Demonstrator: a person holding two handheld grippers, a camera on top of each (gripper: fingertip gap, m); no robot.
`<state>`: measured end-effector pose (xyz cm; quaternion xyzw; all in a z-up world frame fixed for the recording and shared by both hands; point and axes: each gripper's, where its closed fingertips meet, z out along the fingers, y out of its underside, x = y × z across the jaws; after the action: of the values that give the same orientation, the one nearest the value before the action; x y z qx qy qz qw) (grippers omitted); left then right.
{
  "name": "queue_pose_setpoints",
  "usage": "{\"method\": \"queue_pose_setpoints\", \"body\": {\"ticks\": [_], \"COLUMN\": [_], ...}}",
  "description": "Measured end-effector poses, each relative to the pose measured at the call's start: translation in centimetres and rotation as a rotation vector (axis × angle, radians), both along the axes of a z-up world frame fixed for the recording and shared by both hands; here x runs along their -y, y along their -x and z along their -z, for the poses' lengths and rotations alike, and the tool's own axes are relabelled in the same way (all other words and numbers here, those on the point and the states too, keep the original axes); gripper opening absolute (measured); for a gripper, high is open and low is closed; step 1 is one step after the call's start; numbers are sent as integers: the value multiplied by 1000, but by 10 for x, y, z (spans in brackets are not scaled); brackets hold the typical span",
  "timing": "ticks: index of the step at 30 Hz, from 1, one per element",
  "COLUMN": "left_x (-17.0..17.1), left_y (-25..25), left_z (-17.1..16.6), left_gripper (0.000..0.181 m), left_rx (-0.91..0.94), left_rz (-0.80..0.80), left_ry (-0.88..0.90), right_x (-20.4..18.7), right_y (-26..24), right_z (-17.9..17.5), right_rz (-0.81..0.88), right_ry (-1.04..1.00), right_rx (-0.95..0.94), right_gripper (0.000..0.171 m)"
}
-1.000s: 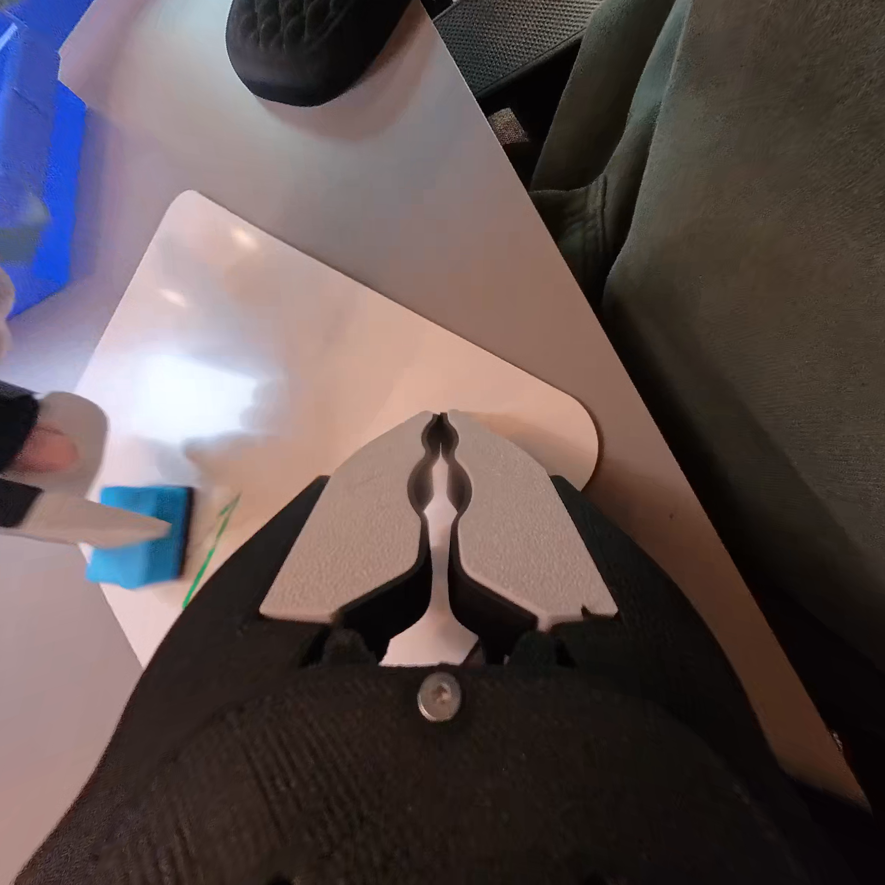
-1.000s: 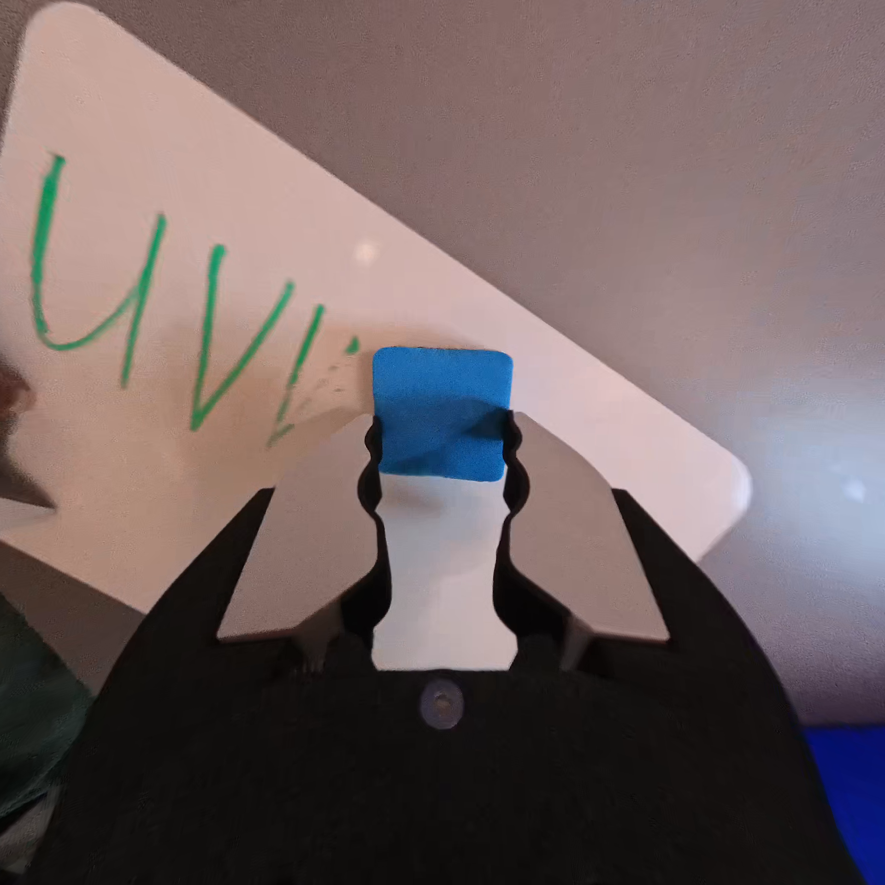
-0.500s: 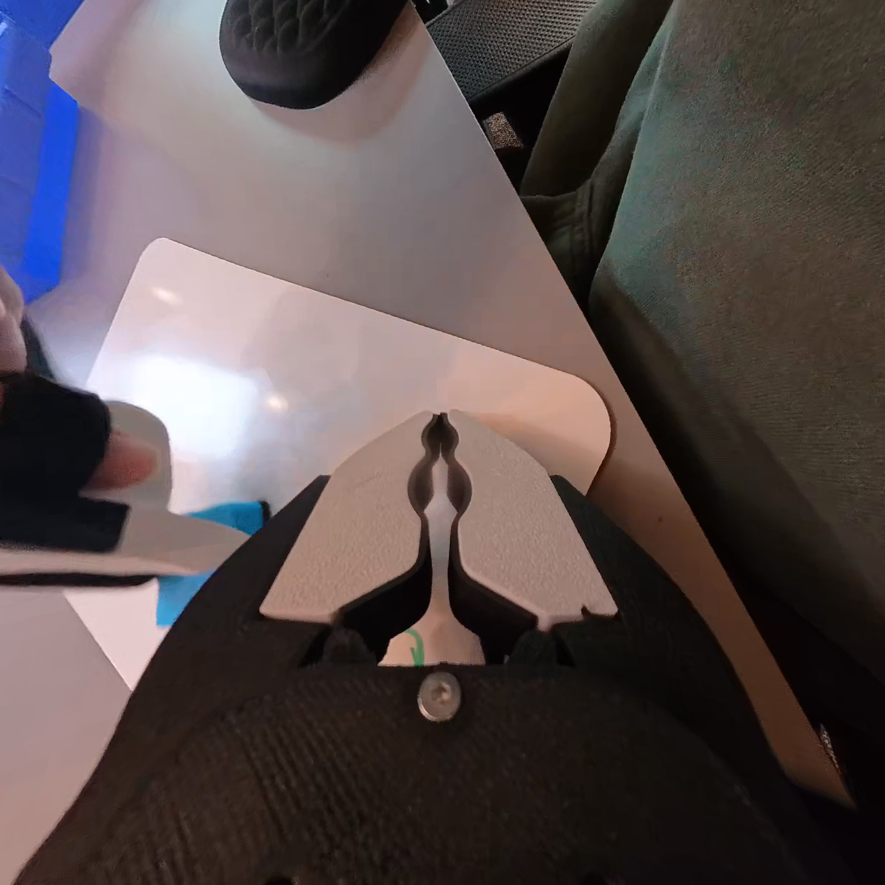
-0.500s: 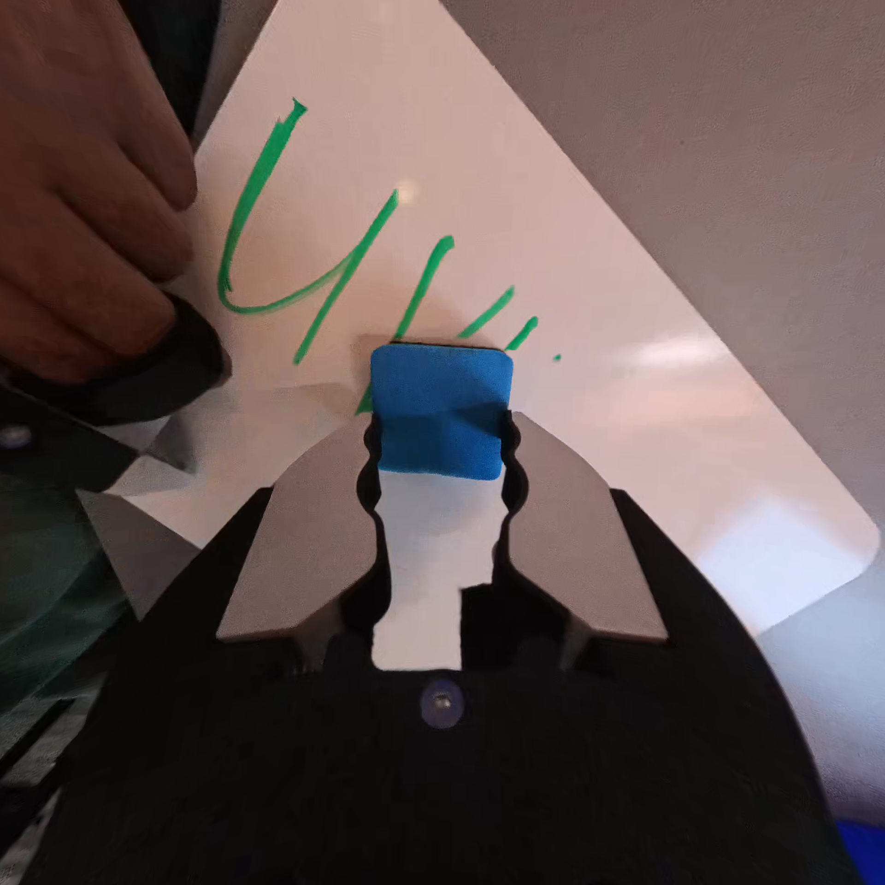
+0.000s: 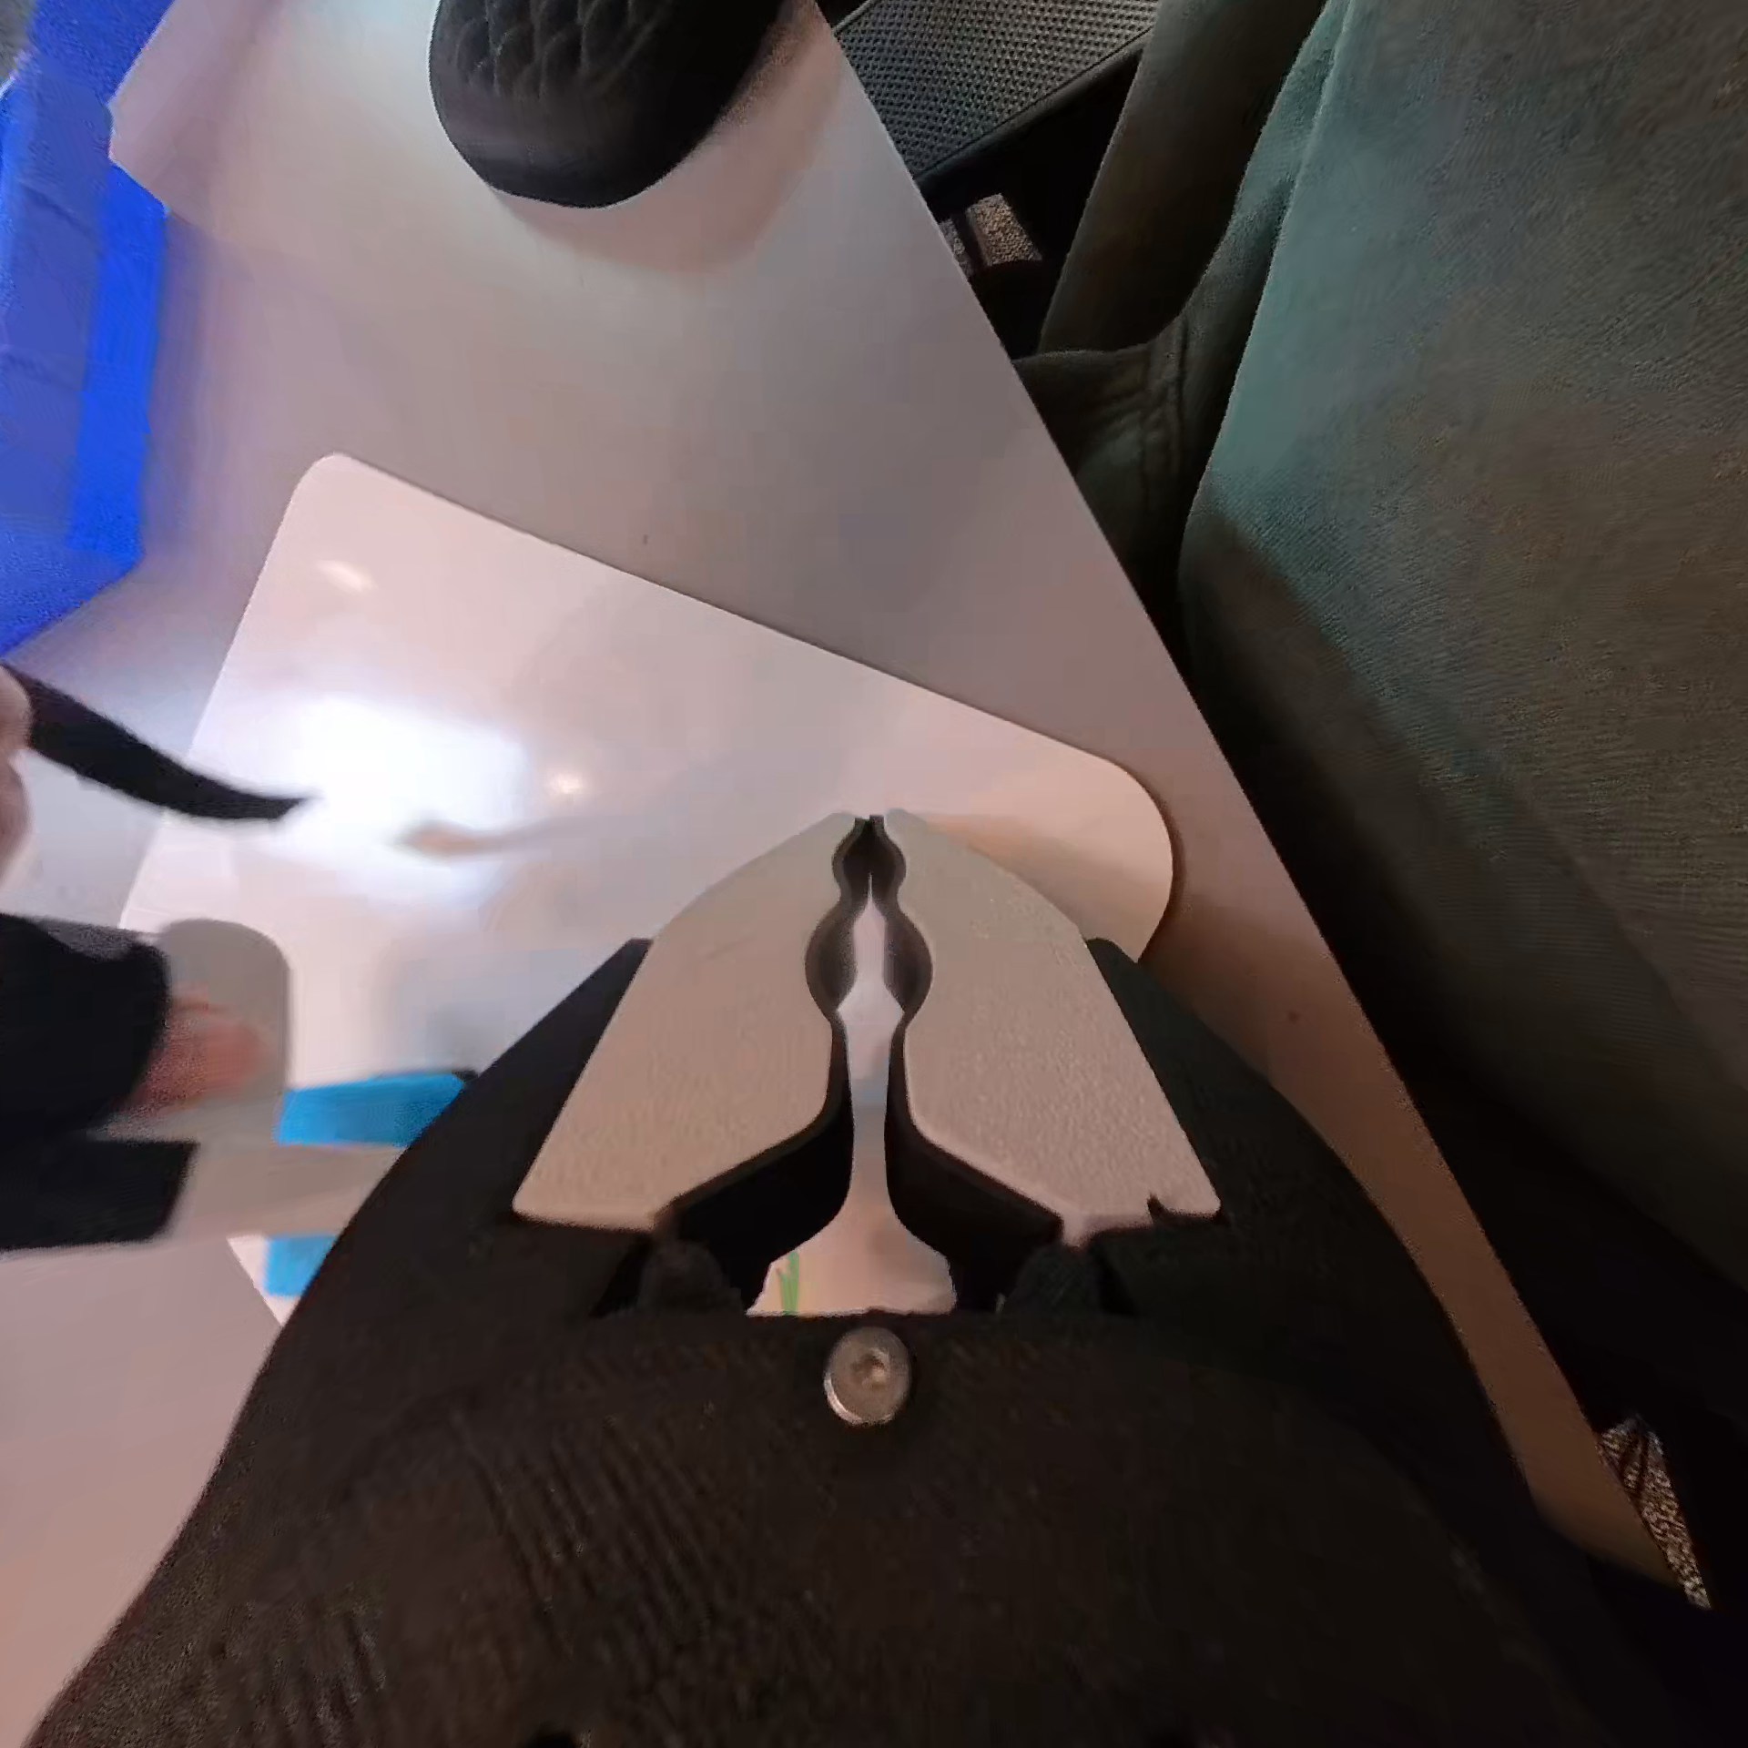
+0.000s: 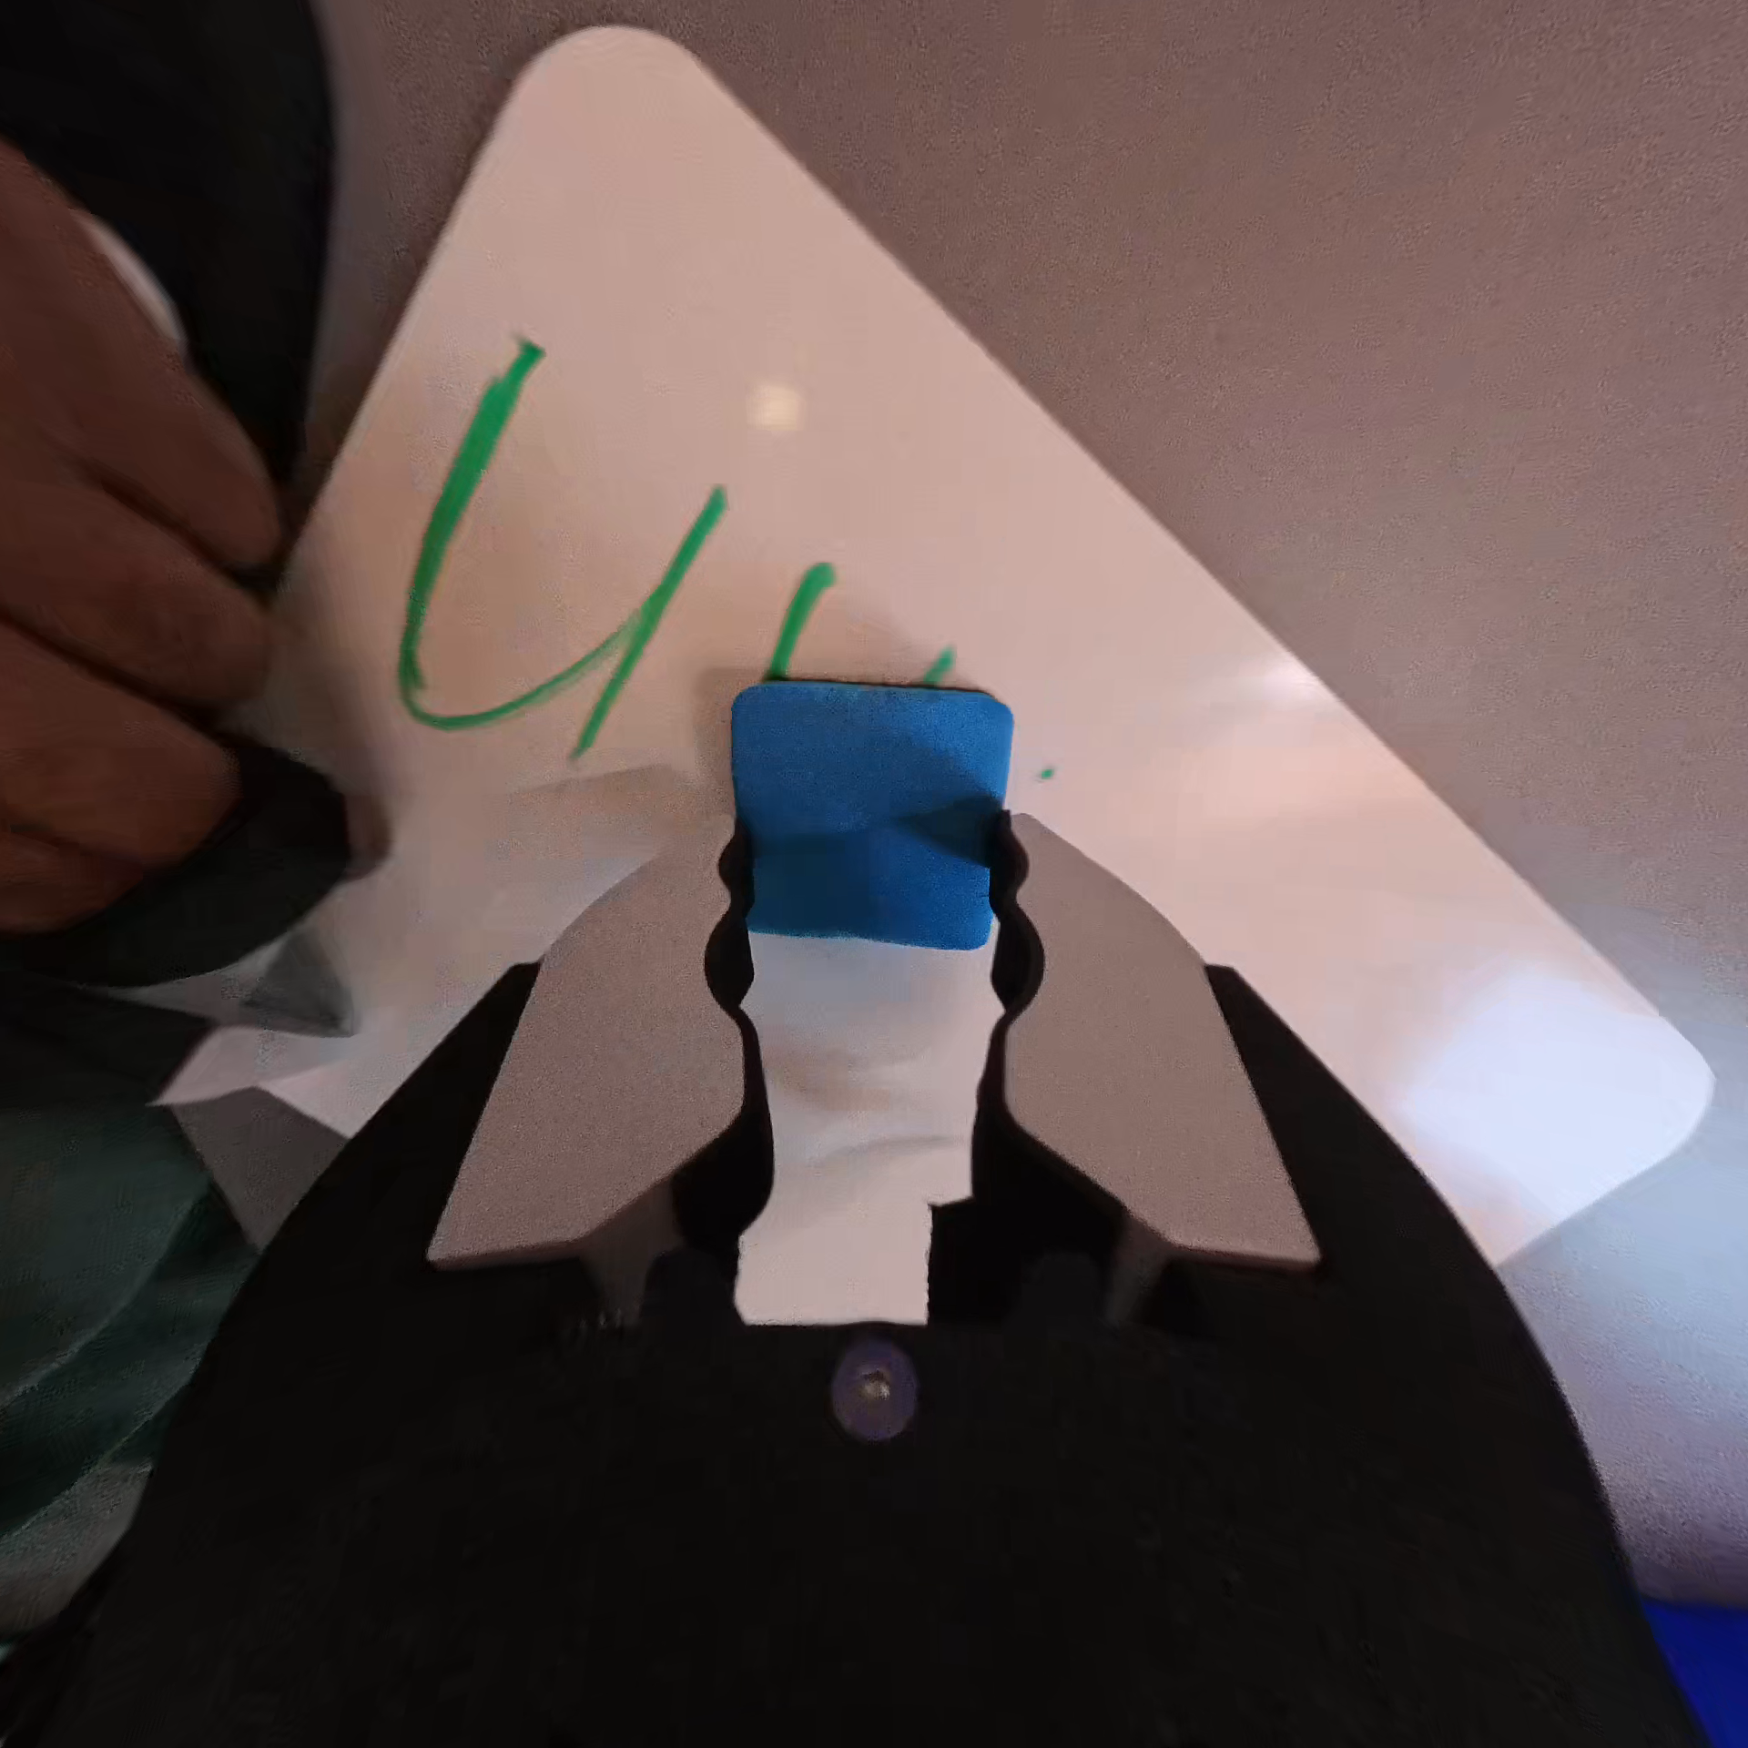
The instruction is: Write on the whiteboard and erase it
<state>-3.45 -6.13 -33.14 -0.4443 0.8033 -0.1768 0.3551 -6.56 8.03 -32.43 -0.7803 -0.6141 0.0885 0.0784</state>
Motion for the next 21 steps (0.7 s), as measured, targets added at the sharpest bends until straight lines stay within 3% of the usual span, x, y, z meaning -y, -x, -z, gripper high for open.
{"method": "queue_pose_setpoints", "body": {"ticks": [3, 6, 9, 11, 13, 16, 18, 21], "left_x": [-3, -5, -2, 1, 2, 1, 2, 2], "left_y": [4, 8, 8, 6, 5, 5, 5, 5], "left_z": [0, 0, 0, 0, 0, 0, 0, 0], "left_gripper": [0, 0, 0, 0, 1, 0, 0, 0], "left_rx": [-6, -11, -2, 0, 0, 2, 5, 6], "left_rz": [-8, -17, -12, -7, -11, -18, -16, -17], "left_ry": [4, 14, 7, 14, 9, -3, 1, 24], "right_x": [-32, -8, 46, 53, 23, -32, -11, 54], "right_y": [-43, -80, -54, -22, -10, -59, -83, -58], "right_z": [0, -1, -2, -1, -1, -2, -1, -1], "right_rz": [120, 139, -2, -78, -5, 204, 230, 56], "right_ry": [-11, -1, 41, 18, 18, -18, 38, 74], "right_rx": [36, 91, 85, 49, -4, 27, 38, 40], "right_gripper": [49, 48, 49, 49, 49, 49, 49, 49]}}
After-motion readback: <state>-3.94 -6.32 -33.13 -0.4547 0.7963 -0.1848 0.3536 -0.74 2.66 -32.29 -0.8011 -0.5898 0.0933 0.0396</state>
